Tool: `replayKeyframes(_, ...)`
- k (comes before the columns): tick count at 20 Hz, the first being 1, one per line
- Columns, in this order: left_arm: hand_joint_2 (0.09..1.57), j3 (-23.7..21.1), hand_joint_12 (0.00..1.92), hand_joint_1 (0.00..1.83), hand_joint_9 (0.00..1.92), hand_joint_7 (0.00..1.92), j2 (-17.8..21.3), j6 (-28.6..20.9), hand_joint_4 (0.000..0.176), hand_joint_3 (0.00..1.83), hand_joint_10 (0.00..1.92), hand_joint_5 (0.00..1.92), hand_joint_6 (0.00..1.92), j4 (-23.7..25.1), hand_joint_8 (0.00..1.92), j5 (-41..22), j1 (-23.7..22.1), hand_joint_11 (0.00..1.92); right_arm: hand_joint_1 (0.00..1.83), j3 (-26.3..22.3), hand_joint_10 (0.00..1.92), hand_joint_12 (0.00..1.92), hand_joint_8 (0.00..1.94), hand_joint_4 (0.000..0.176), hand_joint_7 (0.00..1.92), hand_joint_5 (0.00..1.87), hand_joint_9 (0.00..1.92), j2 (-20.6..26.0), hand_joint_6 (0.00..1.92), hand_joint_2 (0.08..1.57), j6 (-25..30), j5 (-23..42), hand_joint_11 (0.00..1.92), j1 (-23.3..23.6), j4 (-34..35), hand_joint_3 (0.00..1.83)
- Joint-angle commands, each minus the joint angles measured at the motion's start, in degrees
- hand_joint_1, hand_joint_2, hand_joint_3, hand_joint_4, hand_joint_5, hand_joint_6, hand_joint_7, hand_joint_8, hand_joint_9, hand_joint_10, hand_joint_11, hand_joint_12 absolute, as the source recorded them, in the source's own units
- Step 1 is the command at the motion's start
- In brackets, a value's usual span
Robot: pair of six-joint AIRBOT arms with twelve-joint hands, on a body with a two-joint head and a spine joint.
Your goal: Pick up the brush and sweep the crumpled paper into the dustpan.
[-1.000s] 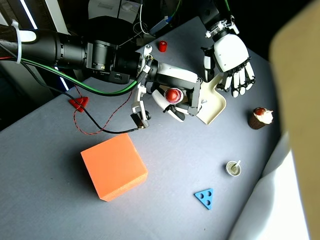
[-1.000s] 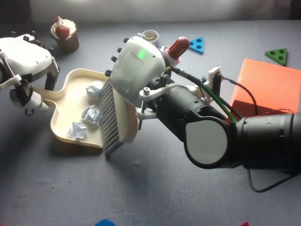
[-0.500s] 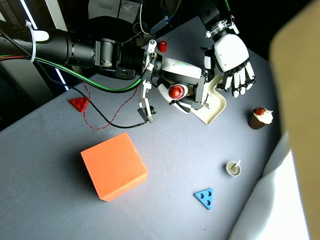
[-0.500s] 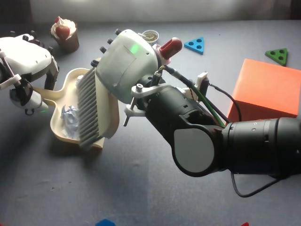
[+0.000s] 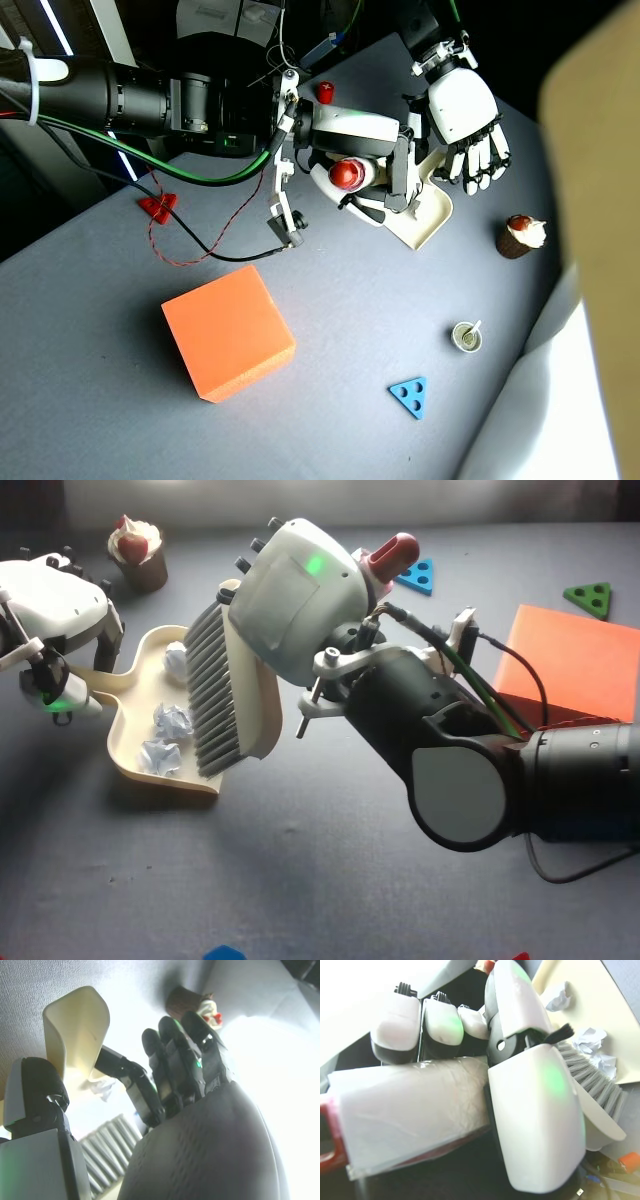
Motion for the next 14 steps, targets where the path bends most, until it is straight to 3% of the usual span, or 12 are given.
replayKeyframes(1, 1.12, 0.11, 0.87, 1.10, 0.43, 0.53, 0.07, 0.45, 0.000, 0.00, 0.00, 0.99, 0.96, 0.99, 0.00, -5.35, -0.58, 0.01, 1.32, -0.88, 1.92, 1.92, 1.94, 0.000, 1.12, 0.89, 1.31, 1.21, 1.90, 1.15, -1.42, -6.16, 1.37, 0.65, -4.48, 0.00)
replayKeyframes(3, 1.11, 0.04, 0.87, 1.11, 0.44, 0.53, 0.05, 0.45, 0.000, 0.00, 0.00, 1.01, 0.93, 0.53, 0.00, -5.56, -0.33, 0.02, 1.34, -3.18, 1.92, 1.92, 1.94, 0.000, 1.10, 0.88, 1.30, 3.65, 1.92, 1.16, -1.78, -5.88, 1.38, 0.65, -3.74, 0.00)
replayKeyframes(4, 1.11, -0.03, 0.87, 1.11, 0.45, 0.53, 0.05, 0.45, 0.000, 0.00, 0.00, 1.01, 0.93, 0.33, 0.00, -5.74, -0.18, 0.02, 1.34, -5.54, 1.92, 1.92, 1.94, 0.000, 1.11, 0.87, 1.31, 5.90, 1.84, 1.15, -1.72, -4.75, 1.39, 0.64, -3.30, 0.00)
replayKeyframes(6, 1.11, -0.09, 0.86, 1.11, 0.44, 0.52, -0.05, 0.45, 0.000, 0.00, 0.00, 1.01, 0.93, 0.24, 0.00, -5.78, -0.17, 0.00, 1.34, -9.99, 1.92, 1.92, 1.94, 0.000, 1.10, 0.85, 1.32, 10.31, 1.92, 1.17, -0.08, -3.15, 1.40, 0.36, -2.32, 0.01)
replayKeyframes(14, 1.10, -0.06, 0.87, 1.11, 0.43, 0.52, 0.25, 0.46, 0.000, 0.00, 0.00, 1.02, 0.92, 0.08, 0.00, -6.19, -0.14, 0.00, 1.35, -21.10, 1.92, 1.92, 1.94, 0.000, 1.11, 0.87, 1.33, 21.32, 1.92, 1.15, -1.43, -5.38, 1.40, -4.59, -4.76, 0.00)
